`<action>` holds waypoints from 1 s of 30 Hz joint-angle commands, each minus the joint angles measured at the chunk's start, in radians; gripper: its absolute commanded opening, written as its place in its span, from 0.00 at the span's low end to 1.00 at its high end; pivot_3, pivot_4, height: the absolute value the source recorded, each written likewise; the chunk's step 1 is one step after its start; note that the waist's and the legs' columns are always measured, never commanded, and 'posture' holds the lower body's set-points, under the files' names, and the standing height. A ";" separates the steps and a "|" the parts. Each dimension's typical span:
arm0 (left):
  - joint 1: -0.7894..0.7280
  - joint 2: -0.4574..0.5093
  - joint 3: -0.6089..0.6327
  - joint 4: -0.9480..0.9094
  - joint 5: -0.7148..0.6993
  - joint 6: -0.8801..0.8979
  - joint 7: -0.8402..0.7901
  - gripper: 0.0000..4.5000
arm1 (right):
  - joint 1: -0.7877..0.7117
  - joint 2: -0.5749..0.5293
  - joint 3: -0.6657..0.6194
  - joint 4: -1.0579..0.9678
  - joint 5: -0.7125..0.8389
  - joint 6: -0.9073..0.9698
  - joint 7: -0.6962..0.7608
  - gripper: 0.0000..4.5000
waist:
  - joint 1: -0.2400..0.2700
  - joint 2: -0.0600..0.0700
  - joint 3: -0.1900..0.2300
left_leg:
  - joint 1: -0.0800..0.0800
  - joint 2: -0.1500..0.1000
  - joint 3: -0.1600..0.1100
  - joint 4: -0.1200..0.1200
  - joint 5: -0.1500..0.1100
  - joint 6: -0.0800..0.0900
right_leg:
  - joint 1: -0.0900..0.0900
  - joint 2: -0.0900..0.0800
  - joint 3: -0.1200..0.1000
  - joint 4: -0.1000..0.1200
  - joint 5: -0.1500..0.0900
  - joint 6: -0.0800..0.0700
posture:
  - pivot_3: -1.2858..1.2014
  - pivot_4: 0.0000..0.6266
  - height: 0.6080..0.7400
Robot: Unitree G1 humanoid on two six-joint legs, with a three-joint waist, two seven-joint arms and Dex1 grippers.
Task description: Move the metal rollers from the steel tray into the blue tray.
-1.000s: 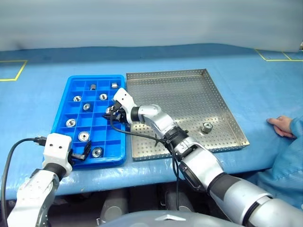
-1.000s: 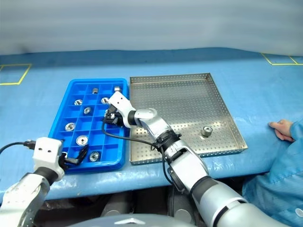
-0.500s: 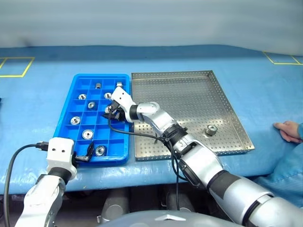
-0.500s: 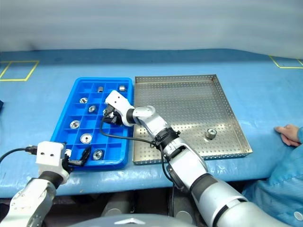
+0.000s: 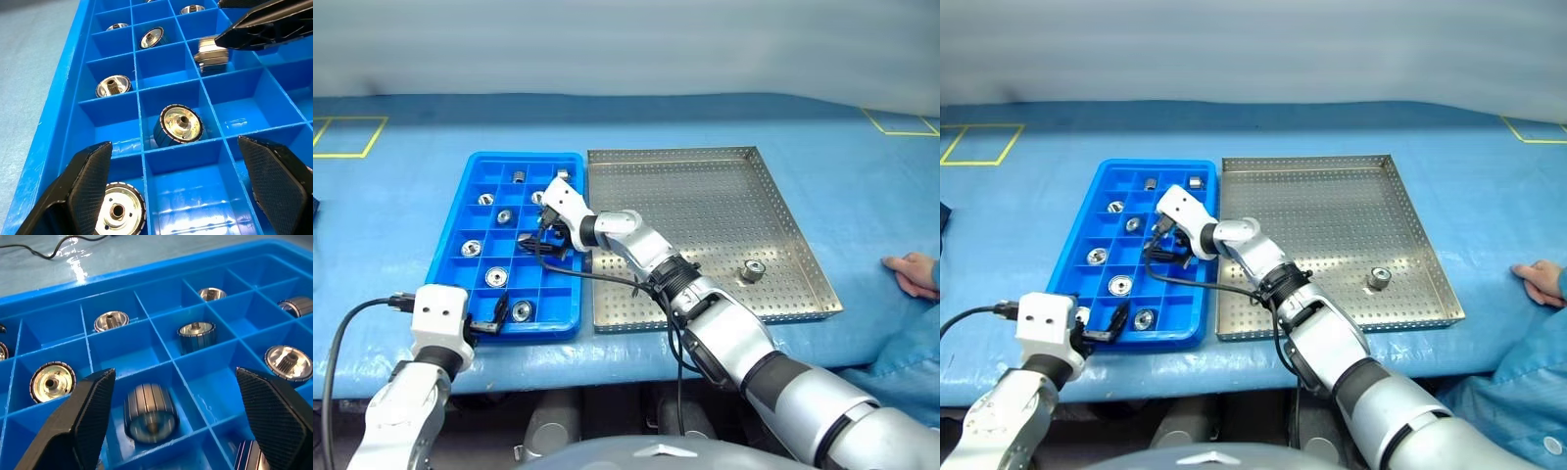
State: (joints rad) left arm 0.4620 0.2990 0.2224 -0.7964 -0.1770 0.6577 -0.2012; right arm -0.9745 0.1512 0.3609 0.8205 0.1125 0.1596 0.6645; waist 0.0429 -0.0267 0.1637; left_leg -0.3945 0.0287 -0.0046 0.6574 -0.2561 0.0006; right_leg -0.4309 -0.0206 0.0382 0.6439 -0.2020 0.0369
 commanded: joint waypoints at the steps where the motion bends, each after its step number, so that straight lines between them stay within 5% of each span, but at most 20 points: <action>1: -0.044 0.015 -0.034 0.005 -0.002 0.007 -0.015 1.00 | 0.041 0.089 -0.022 -0.239 0.038 0.042 -0.020 0.90 | 0.001 0.000 0.000 | 0.000 0.000 0.000 0.000 0.000 0.000 | 0.000 0.000 0.000 0.000 0.000 0.000 | 0.61 0.24 1.00; 8: -0.237 -0.004 -0.110 0.049 -0.077 -0.007 -0.077 1.00 | 0.298 -0.200 -0.089 -0.755 0.015 0.329 -0.089 0.90 | 0.020 0.001 -0.001 | -0.003 -0.004 -0.006 0.003 0.000 -0.001 | 0.003 -0.004 -0.004 -0.001 0.000 -0.001 | 0.57 0.24 1.00; 16: -0.425 0.047 -0.196 0.168 -0.108 -0.023 -0.185 1.00 | 0.539 -0.521 -0.166 -1.139 -0.137 0.600 -0.228 0.90 | -0.055 0.003 0.000 | -0.004 -0.005 -0.003 0.005 0.000 0.000 | 0.002 -0.004 -0.001 -0.001 0.002 0.003 | 0.49 0.24 1.00; 30: -0.574 0.076 -0.314 0.298 -0.093 -0.047 -0.260 1.00 | 0.697 -0.528 -0.236 -1.214 -0.179 0.772 -0.379 0.90 | -0.138 0.003 0.000 | -0.001 -0.004 0.003 0.006 0.000 0.001 | 0.002 0.000 0.009 -0.001 0.003 0.013 | 0.45 0.24 1.00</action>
State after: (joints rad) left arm -0.1005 0.3652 -0.0860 -0.4912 -0.2749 0.6289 -0.4528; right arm -0.2787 -0.3648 0.1422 -0.3396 -0.0500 0.9284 0.3052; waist -0.0947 -0.0238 0.1634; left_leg -0.3959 0.0245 -0.0014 0.6639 -0.2560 0.0012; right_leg -0.4292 -0.0210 0.0480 0.6433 -0.1987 0.0502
